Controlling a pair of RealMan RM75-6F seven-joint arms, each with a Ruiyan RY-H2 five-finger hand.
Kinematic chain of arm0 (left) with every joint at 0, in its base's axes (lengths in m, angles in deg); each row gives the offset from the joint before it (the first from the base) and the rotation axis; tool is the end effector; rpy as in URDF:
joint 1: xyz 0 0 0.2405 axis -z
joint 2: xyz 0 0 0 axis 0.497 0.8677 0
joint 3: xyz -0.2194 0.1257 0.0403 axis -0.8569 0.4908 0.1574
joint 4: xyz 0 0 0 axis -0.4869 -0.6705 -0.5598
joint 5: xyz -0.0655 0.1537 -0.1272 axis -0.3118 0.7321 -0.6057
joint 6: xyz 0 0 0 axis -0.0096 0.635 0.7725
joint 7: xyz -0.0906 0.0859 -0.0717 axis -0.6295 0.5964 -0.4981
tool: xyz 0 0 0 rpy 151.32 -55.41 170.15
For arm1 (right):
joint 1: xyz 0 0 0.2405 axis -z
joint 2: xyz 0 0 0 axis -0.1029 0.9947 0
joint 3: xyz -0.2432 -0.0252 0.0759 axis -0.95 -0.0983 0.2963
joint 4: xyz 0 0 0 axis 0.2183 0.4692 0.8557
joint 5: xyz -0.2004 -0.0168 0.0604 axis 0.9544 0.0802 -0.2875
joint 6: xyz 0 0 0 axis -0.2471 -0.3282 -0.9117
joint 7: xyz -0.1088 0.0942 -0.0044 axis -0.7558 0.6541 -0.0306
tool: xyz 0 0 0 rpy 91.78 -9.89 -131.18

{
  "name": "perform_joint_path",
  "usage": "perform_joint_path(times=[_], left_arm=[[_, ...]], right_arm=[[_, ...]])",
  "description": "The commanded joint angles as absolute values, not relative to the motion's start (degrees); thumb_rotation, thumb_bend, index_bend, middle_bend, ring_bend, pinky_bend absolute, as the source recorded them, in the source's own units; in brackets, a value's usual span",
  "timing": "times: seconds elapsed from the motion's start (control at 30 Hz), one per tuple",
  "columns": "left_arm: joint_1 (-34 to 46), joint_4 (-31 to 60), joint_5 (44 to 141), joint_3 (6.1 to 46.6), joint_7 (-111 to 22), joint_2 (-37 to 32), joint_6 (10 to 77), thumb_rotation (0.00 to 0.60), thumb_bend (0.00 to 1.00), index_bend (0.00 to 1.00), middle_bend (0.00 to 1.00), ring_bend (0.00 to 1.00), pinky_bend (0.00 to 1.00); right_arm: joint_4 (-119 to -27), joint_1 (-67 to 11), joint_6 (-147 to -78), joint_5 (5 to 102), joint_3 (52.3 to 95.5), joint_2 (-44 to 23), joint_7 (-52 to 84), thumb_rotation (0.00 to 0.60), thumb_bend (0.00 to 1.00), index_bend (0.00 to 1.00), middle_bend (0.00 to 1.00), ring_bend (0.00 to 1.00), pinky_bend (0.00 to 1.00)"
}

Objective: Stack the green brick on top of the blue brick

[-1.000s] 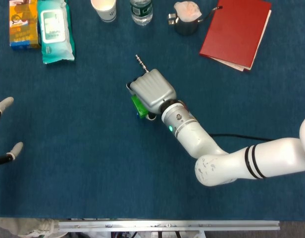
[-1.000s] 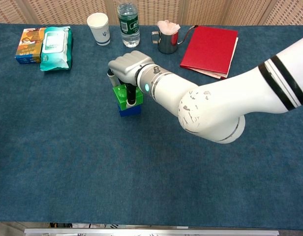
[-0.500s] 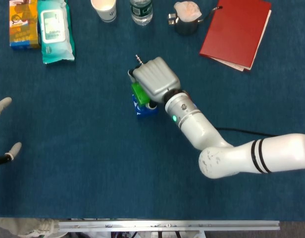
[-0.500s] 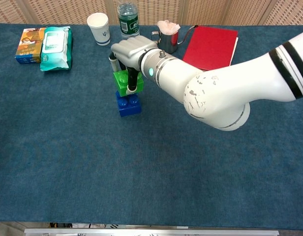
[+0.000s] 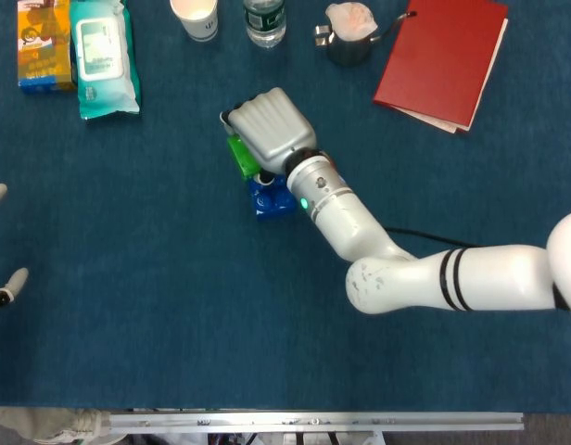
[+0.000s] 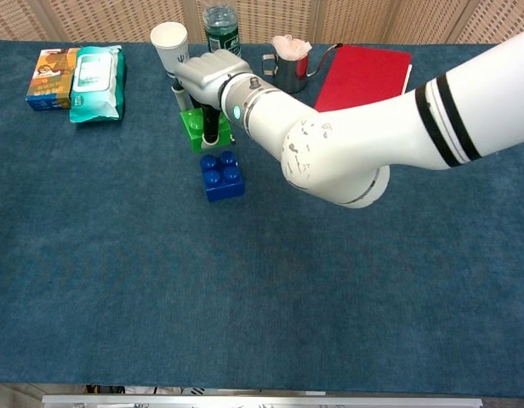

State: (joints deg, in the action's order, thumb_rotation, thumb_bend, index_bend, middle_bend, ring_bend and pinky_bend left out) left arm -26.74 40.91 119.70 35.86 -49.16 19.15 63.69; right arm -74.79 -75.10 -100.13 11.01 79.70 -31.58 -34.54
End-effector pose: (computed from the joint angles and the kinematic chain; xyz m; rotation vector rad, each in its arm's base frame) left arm -0.2976 0.1542 0.1490 -1.3921 -1.0872 -0.9611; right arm 0.0529 -0.3703 -0.1029 2.0974 -0.7969 0.7575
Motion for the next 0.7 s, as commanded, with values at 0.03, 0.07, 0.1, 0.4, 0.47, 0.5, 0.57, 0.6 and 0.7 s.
perform_joint_path(times=[0.03,0.07,0.1,0.4,0.47,0.5,0.57,0.6,0.7], left_arm=[[-26.8,40.8,119.6,35.8,-49.4,19.3,63.8,0.600,0.22,0.13,0.21,0.18,0.20],[-26.8,40.7,119.6,35.8,-49.5,19.3,63.8,0.600,0.22,0.13,0.21,0.18,0.20],[-26.8,40.7,119.7,35.8,-49.5,19.3,63.8,0.600,0.22,0.13,0.21,0.18,0.20],[-27.0,40.7,119.6,35.8,-49.7,19.4,63.8,0.600,0.22,0.13,0.21,0.18,0.20],[-27.0,40.6,119.5,35.8,-49.8,19.4,63.8,0.600,0.22,0.13,0.21,0.18,0.20],[-27.0,40.6,119.4,35.8,-49.8,19.4,63.7,0.600,0.22,0.13,0.21,0.18,0.20],[-27.1,40.5,119.2,35.8,-49.9,19.4,63.6,0.600,0.22,0.13,0.21,0.18,0.20],[-27.1,40.5,119.2,35.8,-50.0,19.5,63.6,0.600,0.22,0.13,0.21,0.18,0.20],[-27.2,40.4,118.9,35.8,-50.3,19.6,63.4,0.600,0.22,0.13,0.21,0.18,0.20]], right_arm=[[-72.0,-76.0,-98.3,11.4,80.2,-33.4,-34.0,0.600,0.23,0.53,0.52,0.43,0.50],[-71.1,-76.2,-97.7,11.5,80.3,-33.9,-33.8,0.600,0.23,0.53,0.52,0.43,0.50],[-70.4,-76.3,-97.4,11.6,80.4,-34.3,-33.5,0.600,0.23,0.53,0.52,0.43,0.50],[-63.8,-77.6,-93.1,13.2,80.9,-37.4,-31.5,0.600,0.23,0.53,0.52,0.43,0.50],[-62.3,-77.9,-92.1,13.4,81.0,-38.2,-31.1,0.600,0.23,0.53,0.52,0.43,0.50],[-61.6,-78.0,-91.6,13.5,81.0,-38.5,-31.0,0.600,0.23,0.53,0.52,0.43,0.50],[-60.0,-78.3,-90.5,13.7,81.1,-39.2,-30.5,0.600,0.23,0.53,0.52,0.43,0.50],[-59.3,-78.4,-90.1,13.8,81.1,-39.5,-30.3,0.600,0.23,0.53,0.52,0.43,0.50],[-57.8,-78.8,-88.7,14.2,81.2,-40.3,-29.6,0.600,0.23,0.53,0.52,0.43,0.50]])
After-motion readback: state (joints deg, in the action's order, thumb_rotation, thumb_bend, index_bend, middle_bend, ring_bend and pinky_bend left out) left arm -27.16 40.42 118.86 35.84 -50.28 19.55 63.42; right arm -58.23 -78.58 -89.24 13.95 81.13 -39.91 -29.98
